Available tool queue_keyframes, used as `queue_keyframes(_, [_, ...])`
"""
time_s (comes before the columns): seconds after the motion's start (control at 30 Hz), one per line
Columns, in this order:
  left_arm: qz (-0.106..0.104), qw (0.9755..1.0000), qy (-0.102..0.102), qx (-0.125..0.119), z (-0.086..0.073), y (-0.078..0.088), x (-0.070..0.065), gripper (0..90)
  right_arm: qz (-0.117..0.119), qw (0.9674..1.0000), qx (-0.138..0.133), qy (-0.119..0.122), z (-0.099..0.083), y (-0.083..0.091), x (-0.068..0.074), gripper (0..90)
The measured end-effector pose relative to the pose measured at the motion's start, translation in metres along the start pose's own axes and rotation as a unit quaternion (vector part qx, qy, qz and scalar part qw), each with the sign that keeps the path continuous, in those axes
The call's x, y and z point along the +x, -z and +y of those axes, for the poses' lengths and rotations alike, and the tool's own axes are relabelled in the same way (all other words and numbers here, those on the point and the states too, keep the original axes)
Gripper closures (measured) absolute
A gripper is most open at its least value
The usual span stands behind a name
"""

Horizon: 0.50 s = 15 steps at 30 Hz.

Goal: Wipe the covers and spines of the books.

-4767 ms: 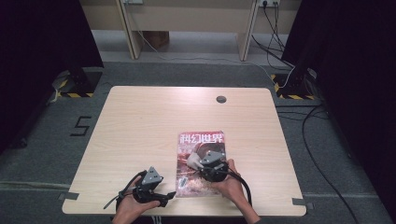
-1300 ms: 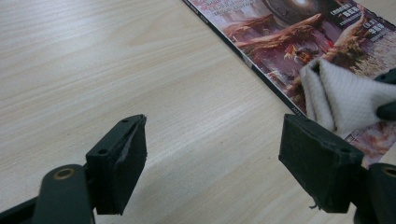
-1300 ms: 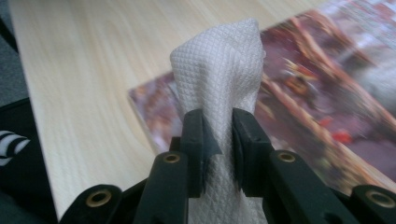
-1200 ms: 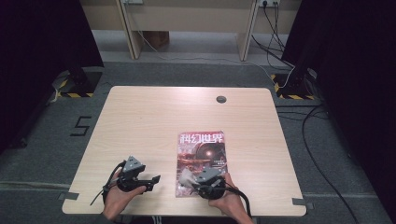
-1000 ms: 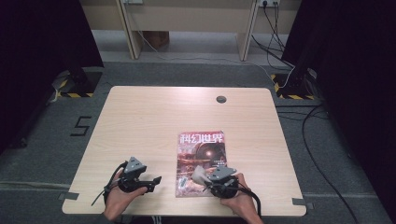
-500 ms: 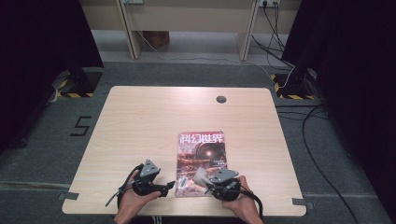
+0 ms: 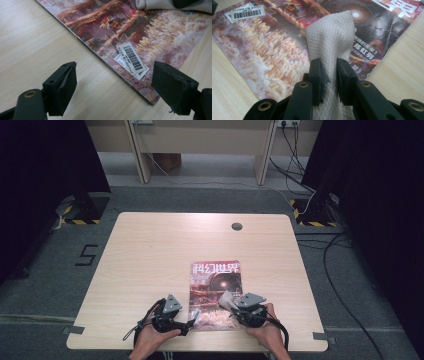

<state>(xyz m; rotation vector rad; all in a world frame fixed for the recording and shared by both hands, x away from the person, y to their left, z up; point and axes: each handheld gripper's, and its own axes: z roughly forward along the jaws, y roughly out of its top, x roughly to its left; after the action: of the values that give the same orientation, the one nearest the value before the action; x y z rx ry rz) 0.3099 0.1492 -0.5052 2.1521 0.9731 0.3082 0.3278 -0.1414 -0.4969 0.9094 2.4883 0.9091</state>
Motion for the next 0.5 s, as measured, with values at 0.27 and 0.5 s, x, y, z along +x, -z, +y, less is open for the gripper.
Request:
queue_keyframes(0.27, [0.011, 0.9997, -0.017, 0.012, 0.000, -0.006, -0.002, 17.8, 0.019, 0.9995, 0.000, 0.025, -0.001, 0.003, 0.022, 75.7])
queue_keyframes(0.5, [0.011, 0.9998, -0.013, 0.010, -0.001, -0.006, -0.002, 17.5, 0.010, 0.9999, 0.000, 0.003, -0.002, 0.003, 0.009, 75.9])
